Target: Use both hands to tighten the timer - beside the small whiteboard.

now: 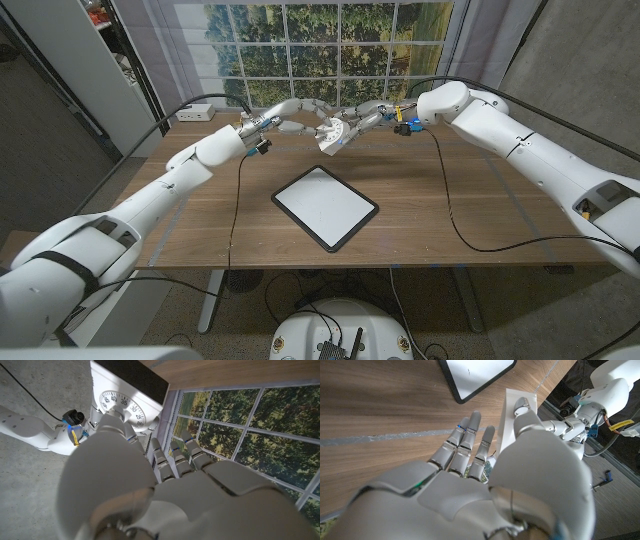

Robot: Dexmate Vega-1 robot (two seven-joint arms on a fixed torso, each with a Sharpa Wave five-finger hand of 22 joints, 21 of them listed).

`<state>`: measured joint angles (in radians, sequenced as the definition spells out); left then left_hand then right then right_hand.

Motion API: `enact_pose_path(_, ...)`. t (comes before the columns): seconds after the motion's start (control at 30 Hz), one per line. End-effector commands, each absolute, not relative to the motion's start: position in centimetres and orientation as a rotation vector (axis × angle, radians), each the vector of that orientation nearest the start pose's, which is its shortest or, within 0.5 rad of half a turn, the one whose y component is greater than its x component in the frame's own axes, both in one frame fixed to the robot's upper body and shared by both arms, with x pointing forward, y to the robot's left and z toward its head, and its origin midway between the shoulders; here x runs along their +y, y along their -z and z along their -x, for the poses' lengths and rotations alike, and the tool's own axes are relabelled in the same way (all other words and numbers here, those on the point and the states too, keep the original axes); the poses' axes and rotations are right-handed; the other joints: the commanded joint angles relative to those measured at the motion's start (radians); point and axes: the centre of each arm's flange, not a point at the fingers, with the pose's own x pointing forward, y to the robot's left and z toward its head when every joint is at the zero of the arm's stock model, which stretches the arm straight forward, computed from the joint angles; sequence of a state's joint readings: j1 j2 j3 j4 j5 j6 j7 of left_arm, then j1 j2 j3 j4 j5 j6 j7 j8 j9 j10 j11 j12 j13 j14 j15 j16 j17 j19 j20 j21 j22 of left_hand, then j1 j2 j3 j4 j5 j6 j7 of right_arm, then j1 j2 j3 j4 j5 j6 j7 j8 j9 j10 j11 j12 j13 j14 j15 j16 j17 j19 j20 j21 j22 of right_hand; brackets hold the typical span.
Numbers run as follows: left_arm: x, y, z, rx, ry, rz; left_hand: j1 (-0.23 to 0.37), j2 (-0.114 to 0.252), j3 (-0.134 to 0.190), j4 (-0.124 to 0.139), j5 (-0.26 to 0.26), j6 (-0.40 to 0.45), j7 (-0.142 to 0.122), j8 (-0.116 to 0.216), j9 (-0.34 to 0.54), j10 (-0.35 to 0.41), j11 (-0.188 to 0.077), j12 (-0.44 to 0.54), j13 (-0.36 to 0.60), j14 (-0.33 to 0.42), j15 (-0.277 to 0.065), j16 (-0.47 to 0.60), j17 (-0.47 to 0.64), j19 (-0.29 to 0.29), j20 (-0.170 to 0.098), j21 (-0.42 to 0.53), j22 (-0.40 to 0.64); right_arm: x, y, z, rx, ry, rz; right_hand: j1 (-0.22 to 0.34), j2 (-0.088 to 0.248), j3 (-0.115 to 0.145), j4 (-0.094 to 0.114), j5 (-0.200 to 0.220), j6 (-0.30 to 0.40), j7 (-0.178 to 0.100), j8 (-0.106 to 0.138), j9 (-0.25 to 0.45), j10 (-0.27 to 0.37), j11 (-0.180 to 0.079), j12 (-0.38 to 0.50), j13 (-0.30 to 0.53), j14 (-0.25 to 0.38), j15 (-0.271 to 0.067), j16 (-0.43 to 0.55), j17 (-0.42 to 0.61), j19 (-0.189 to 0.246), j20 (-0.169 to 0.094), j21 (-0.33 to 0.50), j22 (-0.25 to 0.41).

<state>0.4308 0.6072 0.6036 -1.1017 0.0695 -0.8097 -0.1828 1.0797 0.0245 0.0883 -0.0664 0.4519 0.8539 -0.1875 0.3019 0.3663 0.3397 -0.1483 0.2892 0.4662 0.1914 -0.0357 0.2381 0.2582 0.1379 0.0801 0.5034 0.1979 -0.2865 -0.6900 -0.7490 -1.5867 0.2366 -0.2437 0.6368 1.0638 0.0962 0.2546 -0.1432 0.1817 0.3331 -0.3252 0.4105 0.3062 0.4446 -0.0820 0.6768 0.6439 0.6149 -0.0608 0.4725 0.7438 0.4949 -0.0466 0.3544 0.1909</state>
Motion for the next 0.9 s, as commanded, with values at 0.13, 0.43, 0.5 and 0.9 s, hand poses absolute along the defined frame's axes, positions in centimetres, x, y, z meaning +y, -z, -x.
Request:
enact_pose_path(0.13,20.9,-10.7,-61.8,-1.093,0.506,-1.025,0.029,0.023,0.008,-0.01,0.013,0.03,0.001,0.006,0.002,0.002,-0.007,0.006,0.005,0.011,-0.063,0.008,0.007,0.009,0.003,0.006,0.006,-13.8,-13.7,-60.6,-0.388,-0.81,0.952,-0.04,0.037,0.002,0.009,0.006,0.207,0.178,0.032,0.091,0.009,0.0,-0.002,0.004,0.011,-0.162,-0.009,0.003,0.002,-0.035,0.004,0.001)
enact_pose_path(0.43,20.7,-10.6,-61.9,-1.106,0.5,-1.016,0.04,0.045,0.004,-0.007,0.013,0.074,0.012,0.018,-0.001,0.024,-0.019,0.014,0.006,0.023,-0.065,0.013,0.009,0.012,-0.002,0.009,0.008,-13.9,-13.7,-60.4,-0.383,-0.82,0.953,-0.047,0.036,-0.001,0.012,0.005,0.208,0.181,0.03,0.09,0.009,0.0,-0.003,0.004,0.013,-0.161,-0.011,0.005,0.002,-0.035,0.004,0.001)
enact_pose_path(0.5,20.6,-10.7,-61.8,-1.117,0.503,-1.032,0.042,0.049,0.002,-0.006,0.012,0.089,0.019,0.023,-0.001,0.029,-0.021,0.015,0.006,0.027,-0.067,0.015,0.009,0.016,-0.005,0.012,0.009,-13.9,-13.7,-60.4,-0.381,-0.825,0.954,-0.047,0.036,-0.001,0.011,0.005,0.209,0.18,0.029,0.09,0.006,-0.002,-0.003,0.004,0.012,-0.162,-0.012,0.005,0.002,-0.035,0.004,0.001)
enact_pose_path(0.9,19.1,-14.6,-58.8,-1.312,0.603,-1.455,0.069,0.072,-0.008,-0.01,0.01,0.145,0.047,0.053,0.019,0.065,-0.036,0.026,0.008,0.049,-0.082,0.024,0.013,0.044,-0.016,0.03,0.014,-14.1,-13.9,-60.2,-0.348,-0.865,0.999,-0.049,0.036,-0.001,0.009,0.005,0.216,0.179,0.028,0.089,0.006,-0.003,-0.005,0.004,0.012,-0.165,-0.017,0.008,0.002,-0.036,0.005,0.001)
